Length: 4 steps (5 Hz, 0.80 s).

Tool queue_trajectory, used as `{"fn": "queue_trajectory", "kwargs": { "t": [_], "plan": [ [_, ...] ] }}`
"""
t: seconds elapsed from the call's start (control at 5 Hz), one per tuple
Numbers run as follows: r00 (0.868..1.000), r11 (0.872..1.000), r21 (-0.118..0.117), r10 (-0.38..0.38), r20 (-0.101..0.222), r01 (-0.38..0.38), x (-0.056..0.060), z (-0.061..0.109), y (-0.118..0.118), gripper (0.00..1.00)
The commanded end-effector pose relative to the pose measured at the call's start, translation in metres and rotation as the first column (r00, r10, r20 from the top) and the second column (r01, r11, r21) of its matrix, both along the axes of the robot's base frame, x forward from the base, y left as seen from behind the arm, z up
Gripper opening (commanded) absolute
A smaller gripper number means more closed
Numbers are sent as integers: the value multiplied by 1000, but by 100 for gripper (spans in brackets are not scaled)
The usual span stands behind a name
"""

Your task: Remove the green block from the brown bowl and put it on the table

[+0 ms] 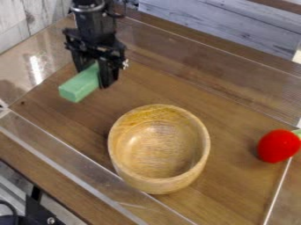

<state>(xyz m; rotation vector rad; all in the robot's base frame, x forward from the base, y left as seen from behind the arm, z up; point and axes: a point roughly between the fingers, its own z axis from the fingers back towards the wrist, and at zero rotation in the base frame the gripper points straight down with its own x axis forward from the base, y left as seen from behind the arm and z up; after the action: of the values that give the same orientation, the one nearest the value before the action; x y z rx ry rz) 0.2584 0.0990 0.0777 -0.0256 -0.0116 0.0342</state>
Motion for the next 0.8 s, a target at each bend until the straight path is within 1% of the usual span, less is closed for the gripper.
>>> {"fn": "queue_trajectory", "kwargs": {
  "t": [0.0, 0.4, 0.6],
  "plan": [
    [998, 999, 8, 49, 26, -49, 4, -2, 11, 0],
    [987, 987, 3, 160, 16, -160, 14, -5, 13, 0],
    [984, 984, 2, 180, 12, -180, 6, -5, 16, 0]
  ]
}}
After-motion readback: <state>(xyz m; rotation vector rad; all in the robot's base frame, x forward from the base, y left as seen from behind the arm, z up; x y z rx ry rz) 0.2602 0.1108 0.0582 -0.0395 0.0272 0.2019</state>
